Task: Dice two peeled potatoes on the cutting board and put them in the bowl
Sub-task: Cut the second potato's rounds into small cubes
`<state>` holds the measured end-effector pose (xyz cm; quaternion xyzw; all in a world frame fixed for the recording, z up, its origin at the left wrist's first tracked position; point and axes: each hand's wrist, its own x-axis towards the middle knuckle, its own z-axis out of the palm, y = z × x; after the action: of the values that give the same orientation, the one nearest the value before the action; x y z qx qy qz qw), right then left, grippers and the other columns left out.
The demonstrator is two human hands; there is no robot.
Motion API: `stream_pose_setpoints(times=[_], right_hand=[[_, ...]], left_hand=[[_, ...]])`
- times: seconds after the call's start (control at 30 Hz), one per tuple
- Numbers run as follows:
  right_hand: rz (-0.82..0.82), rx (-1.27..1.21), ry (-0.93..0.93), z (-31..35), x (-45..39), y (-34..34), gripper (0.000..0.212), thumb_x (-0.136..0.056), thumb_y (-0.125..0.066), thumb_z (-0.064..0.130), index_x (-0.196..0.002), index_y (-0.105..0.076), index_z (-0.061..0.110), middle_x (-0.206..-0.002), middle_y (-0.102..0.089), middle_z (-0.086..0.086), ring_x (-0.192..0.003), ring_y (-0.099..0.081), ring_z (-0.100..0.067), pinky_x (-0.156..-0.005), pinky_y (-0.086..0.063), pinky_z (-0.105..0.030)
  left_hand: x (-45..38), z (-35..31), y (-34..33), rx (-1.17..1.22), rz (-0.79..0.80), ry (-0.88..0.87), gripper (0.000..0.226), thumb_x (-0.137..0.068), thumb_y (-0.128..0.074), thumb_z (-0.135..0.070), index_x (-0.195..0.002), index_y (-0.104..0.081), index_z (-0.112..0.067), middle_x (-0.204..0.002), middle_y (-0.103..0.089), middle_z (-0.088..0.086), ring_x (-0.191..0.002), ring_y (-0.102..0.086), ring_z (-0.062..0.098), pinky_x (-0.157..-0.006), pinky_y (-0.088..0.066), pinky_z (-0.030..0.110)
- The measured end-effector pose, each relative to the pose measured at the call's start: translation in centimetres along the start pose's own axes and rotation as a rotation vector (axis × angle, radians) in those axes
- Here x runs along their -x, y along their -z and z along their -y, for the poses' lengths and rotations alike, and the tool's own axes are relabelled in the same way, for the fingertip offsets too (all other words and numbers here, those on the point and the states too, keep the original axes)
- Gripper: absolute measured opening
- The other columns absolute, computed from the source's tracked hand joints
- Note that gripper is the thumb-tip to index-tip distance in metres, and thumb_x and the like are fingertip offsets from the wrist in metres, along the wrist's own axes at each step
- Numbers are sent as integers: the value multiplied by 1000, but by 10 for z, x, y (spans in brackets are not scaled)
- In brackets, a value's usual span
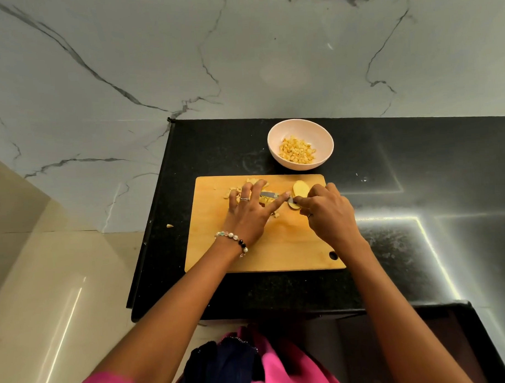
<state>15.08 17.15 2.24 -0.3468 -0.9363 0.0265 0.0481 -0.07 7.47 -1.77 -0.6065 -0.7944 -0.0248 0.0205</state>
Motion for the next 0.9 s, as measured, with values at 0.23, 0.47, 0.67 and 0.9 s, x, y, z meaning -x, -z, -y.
stream_pose_setpoints(times=[0.23,0.47,0.67,0.9], right_hand=[[2,-37,-40,-9,3,-2,35,-92,-60,20,-126,-60,28,-102,-57,-2,-92,-44,-22,-61,-34,-32],[-64,-65,-21,-12,5,-8,35,-85,-69,15,-119,-66,25,-94,-58,-5,-86,-48,-26,-57,-34,-34],[-173,-64,-3,-14,7,-15,35,-72,-80,9,-103,-74,23,-83,-60,-5,-73,-51,-28,-49,-34,-30],[-206,-101,14,-13,11,-21,34,-72,-79,9,-102,-73,23,-87,-61,-5,-77,-52,-29,-51,-36,-32]], left_hand=[[0,20,-8,6,35,159,78,-89,-43,-2,-146,-14,-47,-150,-16,13,-135,-20,33,-103,-24,49],[-6,17,-14,135,-328,342,22,-85,-66,-29,-105,-71,-25,-119,-58,4,-111,-48,28,-87,-36,47],[-21,26,-7,176,-419,474,17,-74,-76,-32,-75,-73,-15,-94,-64,2,-97,-53,25,-83,-36,44],[-29,24,-7,364,-388,290,14,-79,-74,-24,-92,-74,-30,-97,-62,-2,-100,-50,24,-80,-30,38]])
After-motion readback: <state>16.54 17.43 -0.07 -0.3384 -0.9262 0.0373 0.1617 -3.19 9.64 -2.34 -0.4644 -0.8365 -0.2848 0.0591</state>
